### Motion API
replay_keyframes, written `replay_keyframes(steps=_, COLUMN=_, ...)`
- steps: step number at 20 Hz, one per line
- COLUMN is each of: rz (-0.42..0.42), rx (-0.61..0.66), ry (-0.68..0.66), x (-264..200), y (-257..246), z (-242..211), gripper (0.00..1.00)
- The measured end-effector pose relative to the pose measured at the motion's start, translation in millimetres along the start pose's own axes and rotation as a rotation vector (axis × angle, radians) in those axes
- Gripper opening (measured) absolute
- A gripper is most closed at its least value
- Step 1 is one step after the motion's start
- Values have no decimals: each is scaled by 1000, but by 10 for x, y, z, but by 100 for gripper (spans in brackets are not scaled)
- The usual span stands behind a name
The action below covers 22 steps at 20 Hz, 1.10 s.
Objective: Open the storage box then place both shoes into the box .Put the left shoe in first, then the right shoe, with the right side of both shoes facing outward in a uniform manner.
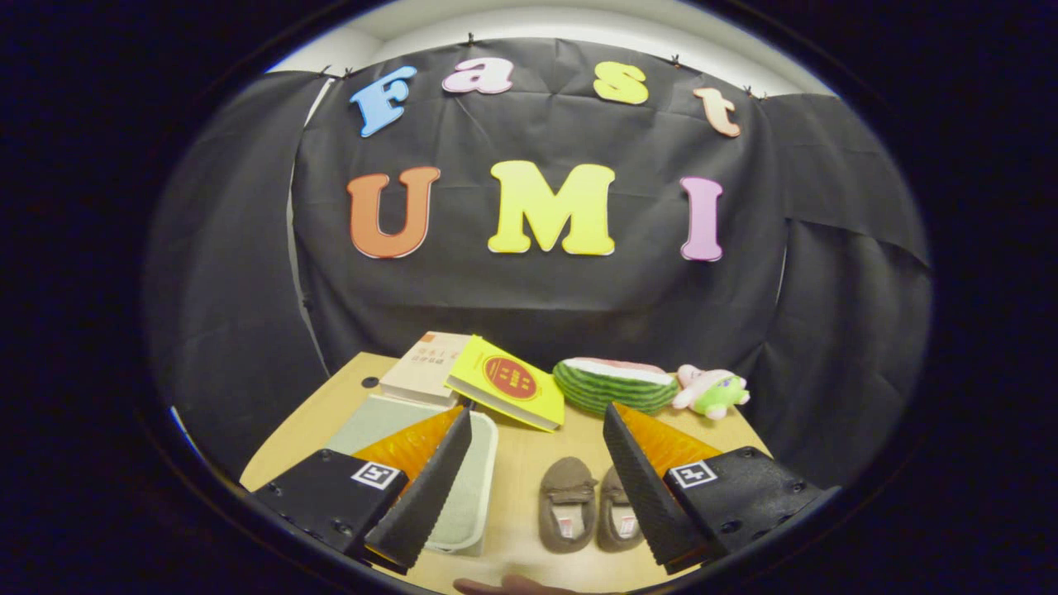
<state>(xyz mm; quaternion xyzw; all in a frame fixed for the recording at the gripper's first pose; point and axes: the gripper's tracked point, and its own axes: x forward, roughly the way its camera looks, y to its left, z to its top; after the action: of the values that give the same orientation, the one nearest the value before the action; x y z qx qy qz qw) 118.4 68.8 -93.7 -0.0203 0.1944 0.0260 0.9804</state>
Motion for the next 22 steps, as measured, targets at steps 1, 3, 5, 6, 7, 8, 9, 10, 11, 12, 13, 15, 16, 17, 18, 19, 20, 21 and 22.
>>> replay_keyframes(steps=1, rz=26, rx=6, ry=23, x=73, y=28, z=-43, gripper=100)
replay_keyframes(steps=3, rz=68, rx=13, ry=68, x=213, y=56, z=-147, gripper=100)
replay_keyframes(steps=5, rz=117, rx=36, ry=103, x=303, y=67, z=-228, gripper=100)
replay_keyframes(steps=6, rz=144, rx=44, ry=117, x=348, y=89, z=-274, gripper=100)
replay_keyframes(steps=7, rz=160, rx=47, ry=139, x=402, y=79, z=-334, gripper=100)
replay_keyframes(steps=8, rz=185, rx=60, ry=161, x=442, y=69, z=-409, gripper=100)
replay_keyframes(steps=9, rz=217, rx=76, ry=188, x=480, y=98, z=-481, gripper=100)
replay_keyframes(steps=10, rz=245, rx=95, ry=223, x=515, y=120, z=-590, gripper=100)
replay_keyframes(steps=11, rz=284, rx=113, ry=269, x=562, y=161, z=-697, gripper=100)
replay_keyframes(steps=12, rz=320, rx=127, ry=315, x=617, y=219, z=-814, gripper=100)
replay_keyframes(steps=13, rz=349, rx=152, ry=351, x=682, y=243, z=-881, gripper=100)
replay_keyframes(steps=15, rz=387, rx=214, ry=419, x=813, y=248, z=-1034, gripper=100)
replay_keyframes(steps=16, rz=422, rx=255, ry=462, x=871, y=278, z=-1118, gripper=100)
replay_keyframes(steps=17, rz=465, rx=301, ry=507, x=921, y=330, z=-1175, gripper=99)
replay_keyframes(steps=18, rz=508, rx=355, ry=553, x=926, y=365, z=-1233, gripper=98)
replay_keyframes(steps=19, rz=563, rx=415, ry=602, x=927, y=408, z=-1272, gripper=98)
replay_keyframes(steps=20, rz=602, rx=472, ry=643, x=954, y=434, z=-1314, gripper=98)
replay_keyframes(steps=21, rz=652, rx=538, ry=673, x=978, y=481, z=-1322, gripper=96)
replay_keyframes(steps=22, rz=699, rx=588, ry=702, x=989, y=521, z=-1336, gripper=95)
